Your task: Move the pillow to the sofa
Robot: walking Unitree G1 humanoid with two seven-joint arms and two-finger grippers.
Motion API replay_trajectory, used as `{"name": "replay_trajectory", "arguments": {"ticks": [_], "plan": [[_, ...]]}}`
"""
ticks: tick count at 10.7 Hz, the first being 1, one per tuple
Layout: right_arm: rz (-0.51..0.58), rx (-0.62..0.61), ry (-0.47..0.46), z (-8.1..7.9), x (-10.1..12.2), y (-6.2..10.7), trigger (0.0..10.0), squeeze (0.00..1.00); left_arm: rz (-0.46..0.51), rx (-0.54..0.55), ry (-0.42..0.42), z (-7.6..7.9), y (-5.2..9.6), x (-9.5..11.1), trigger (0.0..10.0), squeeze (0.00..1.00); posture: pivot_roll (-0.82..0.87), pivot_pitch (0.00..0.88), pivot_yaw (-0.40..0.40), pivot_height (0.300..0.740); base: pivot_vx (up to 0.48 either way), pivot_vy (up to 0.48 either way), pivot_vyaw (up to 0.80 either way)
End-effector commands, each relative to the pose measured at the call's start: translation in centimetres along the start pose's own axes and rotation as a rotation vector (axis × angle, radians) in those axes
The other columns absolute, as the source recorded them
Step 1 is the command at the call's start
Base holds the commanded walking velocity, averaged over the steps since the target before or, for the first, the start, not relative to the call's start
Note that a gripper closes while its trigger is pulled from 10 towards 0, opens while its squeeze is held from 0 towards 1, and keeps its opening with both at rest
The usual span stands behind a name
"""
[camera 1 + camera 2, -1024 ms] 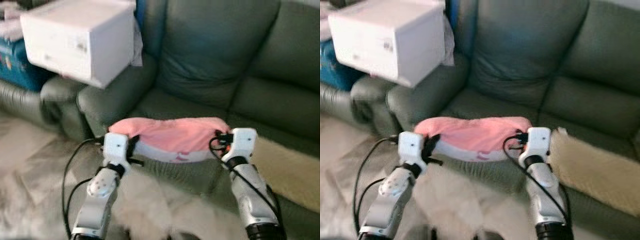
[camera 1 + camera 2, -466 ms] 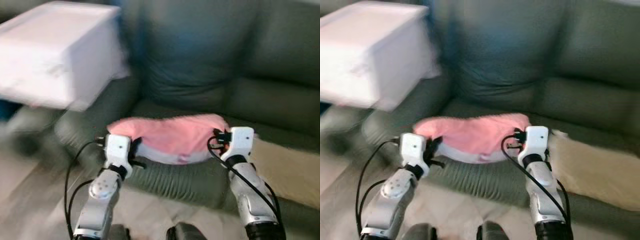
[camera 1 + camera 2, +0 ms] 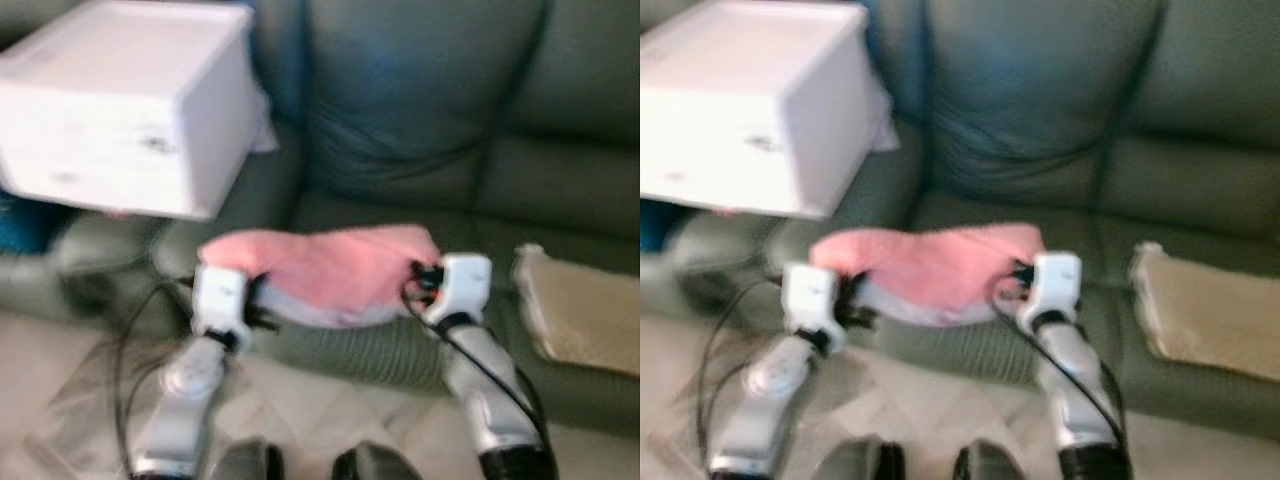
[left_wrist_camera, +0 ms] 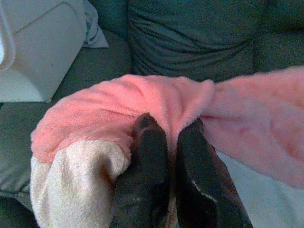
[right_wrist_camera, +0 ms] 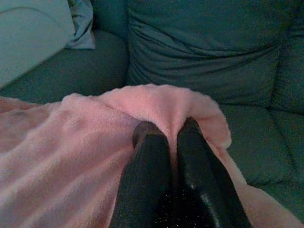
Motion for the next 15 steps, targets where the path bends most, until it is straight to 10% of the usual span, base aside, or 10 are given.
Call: {"name": "replay_trajectory", "arguments": {"ticks": [1, 15], "plan": [[0.032, 0.007, 0.003, -0.25, 0.91, -0.2, 10.0, 0.0, 0.033, -0.015, -0.009, 0.21, 0.02, 0.77, 10.0, 0.0, -0.01, 0.082, -0.059, 0.74, 0.0, 0.0, 0.0], [0.028, 0.009, 0.0, -0.48, 0.62, -0.22, 10.0, 0.0, 0.061, -0.039, -0.005, -0.04, 0.2, 1.26, 10.0, 0.0, 0.0, 0.082, -0.058, 0.74, 0.017, 0.0, -0.4]]}}
Point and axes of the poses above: a point about 5 cm out from each wrist's last joint towards the gripper, its own y axis pointing back from the gripper into the wrist, its own x axis along the axis of the wrist's last joint, z = x × y, the point moved 5 cm from there along -y, pointing out of the wrist towards the gripper, and after that the axes turned 5 degrees about -y, right-handed, at the moved point
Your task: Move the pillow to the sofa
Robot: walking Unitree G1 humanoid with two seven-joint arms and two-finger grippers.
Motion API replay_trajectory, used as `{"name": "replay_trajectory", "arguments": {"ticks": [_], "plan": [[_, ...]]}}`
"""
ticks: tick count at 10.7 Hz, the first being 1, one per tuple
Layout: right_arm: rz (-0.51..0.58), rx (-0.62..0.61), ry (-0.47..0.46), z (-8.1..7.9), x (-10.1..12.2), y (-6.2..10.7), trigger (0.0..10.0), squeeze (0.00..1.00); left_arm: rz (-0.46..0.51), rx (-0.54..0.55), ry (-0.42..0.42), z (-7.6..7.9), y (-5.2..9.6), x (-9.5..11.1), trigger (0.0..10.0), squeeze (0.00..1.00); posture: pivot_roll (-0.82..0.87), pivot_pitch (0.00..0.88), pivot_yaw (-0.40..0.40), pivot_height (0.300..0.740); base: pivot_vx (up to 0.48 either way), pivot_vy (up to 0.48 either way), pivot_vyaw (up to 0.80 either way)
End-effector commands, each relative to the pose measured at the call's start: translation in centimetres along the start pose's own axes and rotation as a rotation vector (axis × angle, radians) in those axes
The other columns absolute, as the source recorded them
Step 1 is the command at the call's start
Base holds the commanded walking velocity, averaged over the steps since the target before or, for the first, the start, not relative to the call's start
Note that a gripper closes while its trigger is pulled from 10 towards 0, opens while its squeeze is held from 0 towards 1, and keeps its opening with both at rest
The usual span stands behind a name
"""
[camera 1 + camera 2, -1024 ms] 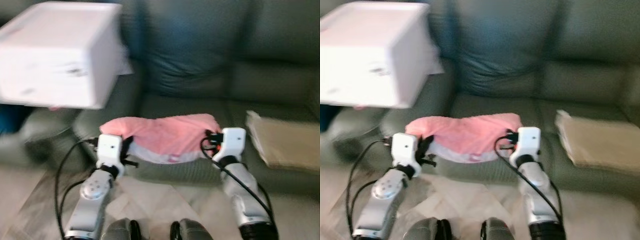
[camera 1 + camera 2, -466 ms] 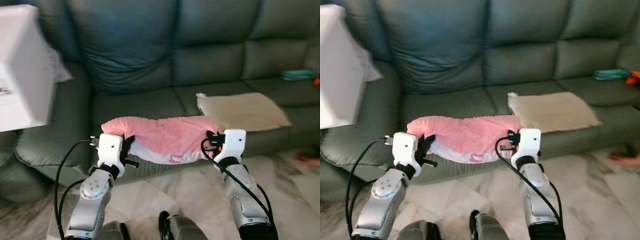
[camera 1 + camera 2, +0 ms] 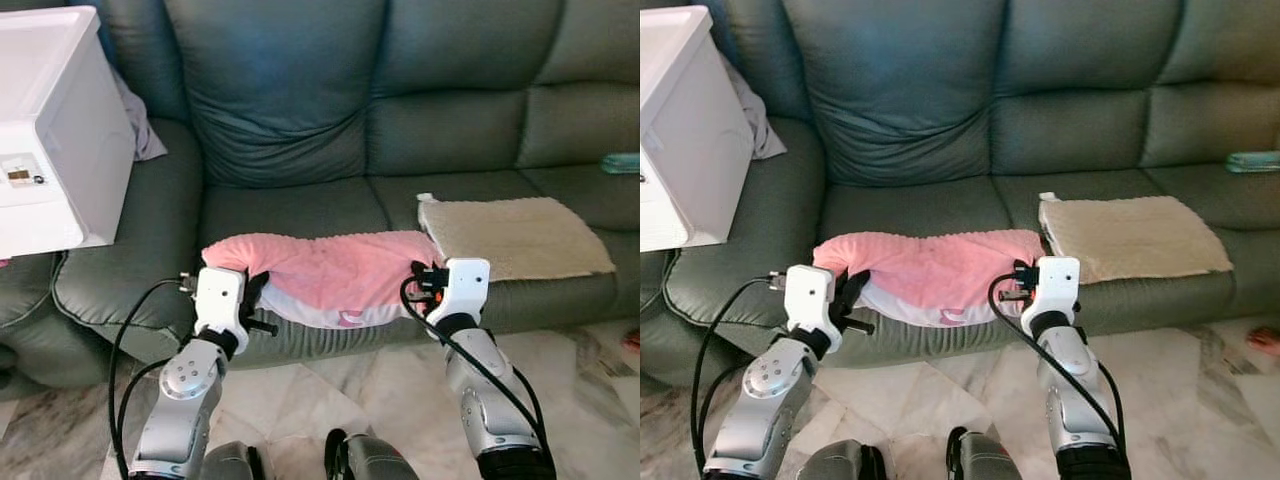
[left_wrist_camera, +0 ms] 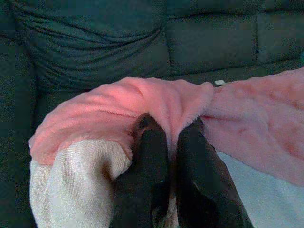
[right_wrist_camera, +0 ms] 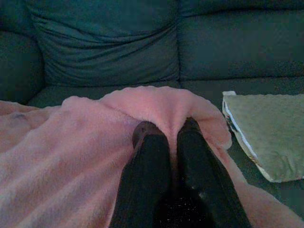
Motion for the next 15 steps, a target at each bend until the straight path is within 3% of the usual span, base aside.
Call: {"name": "replay_trajectory", "arguments": {"ticks": [1, 9, 12, 15], "plan": [[0.023, 0.0, 0.008, 0.0, 0.6, -0.2, 10.0, 0.0, 0.051, -0.032, -0.002, 0.6, -0.2, 1.3, 10.0, 0.0, 0.0, 0.081, -0.057, 0.74, 0.266, 0.0, 0.0], [0.02, 0.011, 0.011, -0.3, 0.5, -0.3, 10.0, 0.0, 0.049, -0.03, -0.006, 0.6, -0.2, 1.3, 10.0, 0.0, 0.0, 0.084, -0.057, 0.74, 0.269, 0.0, -0.06], [0.022, 0.019, 0.013, -0.5, 0.6, -0.4, 10.0, 0.0, 0.05, -0.029, -0.006, 0.5, -0.1, 1.3, 10.0, 0.0, 0.0, 0.092, -0.06, 0.74, 0.0, 0.0, 0.0], [0.044, 0.031, 0.01, -0.6, 1.2, -0.6, 10.0, 0.0, 0.065, 0.044, -0.066, -1.2, 0.1, 1.7, 10.0, 0.0, 0.01, 0.124, -0.062, 0.74, 0.0, 0.0, 0.0]]}}
Point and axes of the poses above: a point about 5 cm out from each wrist's last joint towards the gripper, its own y axis pointing back from the gripper into the wrist, its own x axis along the axis of the wrist's last joint, z = x × y, the point moved 5 cm from there along -y, pointing out of the wrist towards the gripper, and after that the axes turned 5 degrees about -y, right-handed, at the moved point
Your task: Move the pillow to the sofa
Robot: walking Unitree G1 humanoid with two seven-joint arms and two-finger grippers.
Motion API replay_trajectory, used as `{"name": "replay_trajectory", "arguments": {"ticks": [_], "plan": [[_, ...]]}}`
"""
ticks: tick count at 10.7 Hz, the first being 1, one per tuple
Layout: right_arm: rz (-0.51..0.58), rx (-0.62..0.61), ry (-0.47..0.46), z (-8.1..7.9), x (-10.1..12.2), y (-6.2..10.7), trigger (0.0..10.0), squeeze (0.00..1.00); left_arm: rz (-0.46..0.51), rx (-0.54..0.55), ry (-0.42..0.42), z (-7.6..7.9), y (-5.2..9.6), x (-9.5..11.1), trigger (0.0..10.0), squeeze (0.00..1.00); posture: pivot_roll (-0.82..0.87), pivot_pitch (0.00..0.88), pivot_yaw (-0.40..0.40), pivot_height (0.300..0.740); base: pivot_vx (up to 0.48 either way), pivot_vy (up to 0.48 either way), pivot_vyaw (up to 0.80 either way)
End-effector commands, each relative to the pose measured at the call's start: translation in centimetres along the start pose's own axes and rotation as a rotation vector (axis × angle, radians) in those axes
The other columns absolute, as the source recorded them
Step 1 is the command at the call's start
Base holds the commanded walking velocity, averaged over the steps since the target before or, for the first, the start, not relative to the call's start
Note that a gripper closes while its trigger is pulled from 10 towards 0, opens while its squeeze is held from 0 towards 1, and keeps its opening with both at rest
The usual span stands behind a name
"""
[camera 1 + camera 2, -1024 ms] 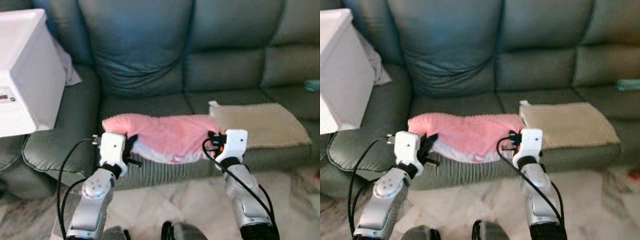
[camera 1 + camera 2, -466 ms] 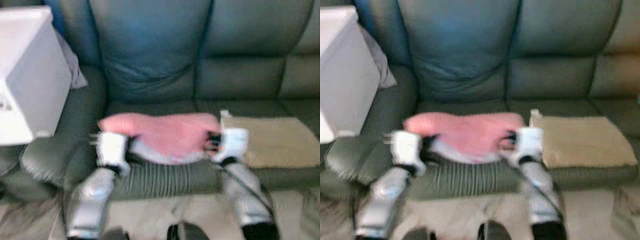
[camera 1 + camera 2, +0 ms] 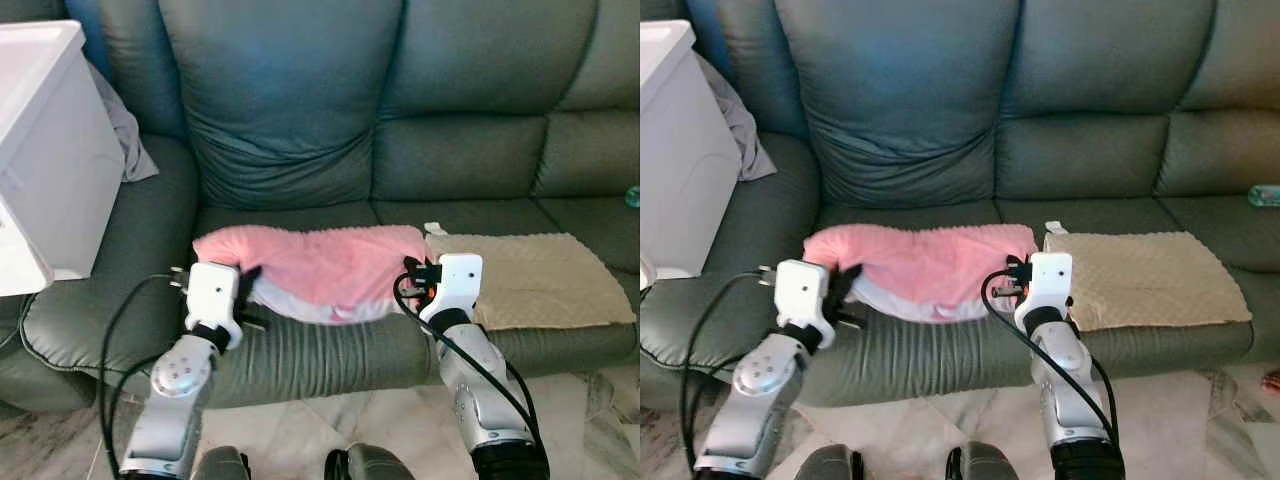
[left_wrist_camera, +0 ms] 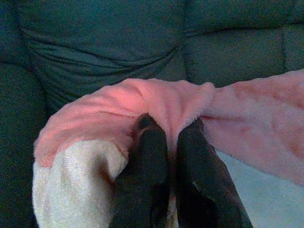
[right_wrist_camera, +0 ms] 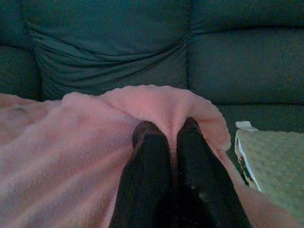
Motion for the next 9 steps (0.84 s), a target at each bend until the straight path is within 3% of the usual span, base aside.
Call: {"name": "replay_trajectory", "arguments": {"ticks": [1, 2, 3, 7, 9], "plan": [[0.025, 0.005, 0.007, 0.0, 0.5, 0.0, 10.0, 0.0, 0.038, 0.032, -0.035, -0.5, 0.2, 0.8, 10.0, 0.0, 0.01, 0.128, -0.065, 0.74, 0.0, 0.0, 0.0], [0.022, 0.01, 0.007, -0.2, 0.3, 0.1, 10.0, 0.0, 0.032, 0.08, -0.074, -1.1, 0.5, 0.4, 10.0, 0.0, 0.01, 0.128, -0.064, 0.74, 0.0, 0.0, 0.0], [0.021, 0.006, 0.004, -0.2, 0.2, 0.4, 10.0, 0.0, 0.017, 0.117, -0.053, -1.9, 0.8, -0.1, 10.0, 0.0, 0.01, 0.132, -0.064, 0.72, 0.0, 0.0, 0.0], [0.013, -0.007, 0.005, 0.2, -0.2, 0.8, 10.0, 0.0, 0.017, 0.142, -0.096, -2.0, 1.1, -0.4, 10.0, 0.0, 0.01, 0.138, -0.061, 0.655, 0.0, 0.0, 0.0], [0.016, -0.01, 0.005, 0.3, -0.1, 0.8, 10.0, 0.0, -0.014, 0.163, -0.092, -2.4, 1.1, -0.9, 10.0, 0.0, 0.01, 0.139, -0.059, 0.65, 0.0, 0.0, 0.0]]}}
Point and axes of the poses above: a point about 5 cm out from each wrist's last joint towards the gripper, its own y axis pointing back from the gripper into the wrist, its own x axis along the axis of the wrist's last joint, z = x × y, the point moved 5 cm from there along -y, pointing out of the wrist towards the gripper, and after that the axes turned 5 degrees about -y, right-handed, at the moved point
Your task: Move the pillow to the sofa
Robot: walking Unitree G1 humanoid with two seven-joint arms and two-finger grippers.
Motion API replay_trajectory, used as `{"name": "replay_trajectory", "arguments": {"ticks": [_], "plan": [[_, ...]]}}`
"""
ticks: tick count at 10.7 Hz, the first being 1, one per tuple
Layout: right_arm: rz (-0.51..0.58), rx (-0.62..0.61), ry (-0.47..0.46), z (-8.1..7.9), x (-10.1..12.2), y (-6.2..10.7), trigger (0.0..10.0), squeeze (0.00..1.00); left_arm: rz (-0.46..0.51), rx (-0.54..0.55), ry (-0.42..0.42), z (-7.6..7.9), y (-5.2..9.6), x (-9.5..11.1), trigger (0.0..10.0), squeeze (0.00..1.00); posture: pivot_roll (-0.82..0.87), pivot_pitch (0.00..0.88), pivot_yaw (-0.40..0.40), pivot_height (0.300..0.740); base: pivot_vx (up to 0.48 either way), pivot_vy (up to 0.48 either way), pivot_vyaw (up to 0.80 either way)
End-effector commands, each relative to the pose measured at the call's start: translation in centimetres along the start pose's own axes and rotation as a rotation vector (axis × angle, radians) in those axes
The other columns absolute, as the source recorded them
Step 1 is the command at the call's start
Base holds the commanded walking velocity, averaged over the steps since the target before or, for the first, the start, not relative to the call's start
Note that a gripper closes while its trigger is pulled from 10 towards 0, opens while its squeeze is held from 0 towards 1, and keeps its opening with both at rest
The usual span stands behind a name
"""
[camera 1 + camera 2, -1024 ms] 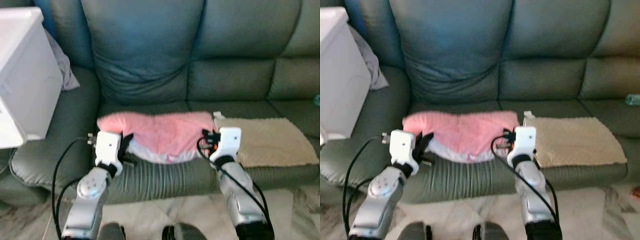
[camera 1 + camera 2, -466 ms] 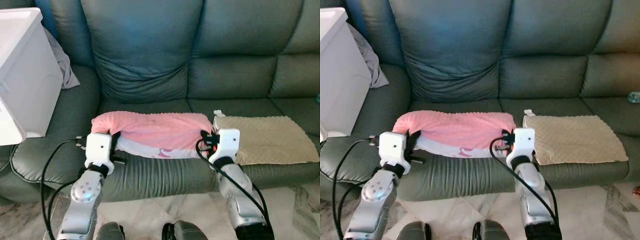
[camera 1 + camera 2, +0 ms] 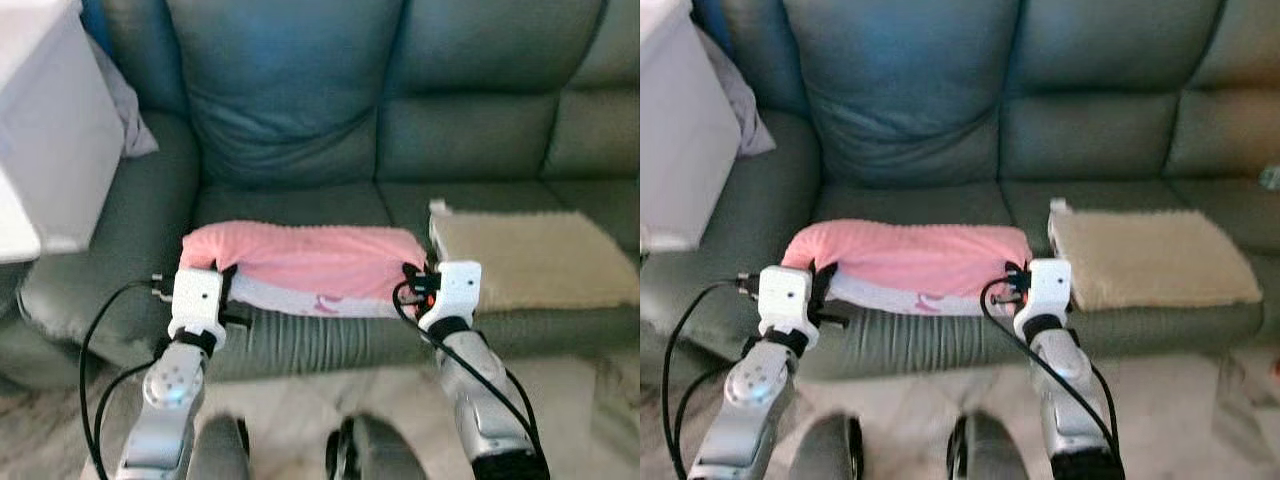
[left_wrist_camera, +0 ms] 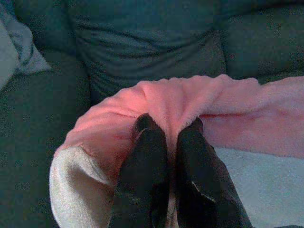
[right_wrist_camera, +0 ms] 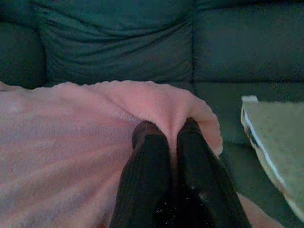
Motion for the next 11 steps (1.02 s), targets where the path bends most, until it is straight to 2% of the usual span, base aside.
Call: {"name": "replay_trajectory", "arguments": {"ticks": [1, 3, 4, 9, 11], "plan": [[0.022, -0.013, 0.008, 0.4, 0.6, 0.1, 10.0, 0.0, -0.009, 0.013, -0.004, -0.3, 0.0, -0.2, 10.0, 0.0, 0.01, 0.14, -0.058, 0.65, 0.0, 0.0, 0.0], [0.02, -0.012, 0.009, 0.4, 0.5, 0.1, 10.0, 0.0, -0.007, 0.009, 0.004, -0.2, 0.0, 0.0, 10.0, 0.0, 0.01, 0.138, -0.057, 0.65, 0.0, 0.0, 0.0], [0.021, -0.005, 0.002, 0.3, 0.5, 0.0, 10.0, 0.0, 0.006, -0.003, 0.035, 0.0, -0.1, 0.4, 10.0, 0.0, 0.02, 0.136, -0.056, 0.65, 0.0, 0.0, 0.0], [0.034, 0.014, 0.003, 0.1, 0.8, -0.2, 10.0, 0.0, 0.009, -0.02, 0.035, 0.6, -0.1, 0.5, 10.0, 0.0, 0.02, 0.128, -0.062, 0.65, 0.0, 0.0, 0.0], [0.038, 0.02, 0.002, 0.0, 0.9, -0.2, 10.0, 0.0, 0.008, -0.023, 0.041, 0.7, -0.2, 0.5, 10.0, 0.0, 0.02, 0.128, -0.066, 0.621, 0.0, 0.0, 0.0]]}}
Point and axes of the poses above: a point about 5 cm out from each wrist's last joint towards the gripper, its own y axis pointing back from the gripper into the wrist, its own x axis along the axis of the wrist's last joint, z = x × y, the point moved 5 cm from there along -y, pointing out of the wrist towards the gripper, and after that the axes turned 5 degrees about -y, right-handed, at the moved point
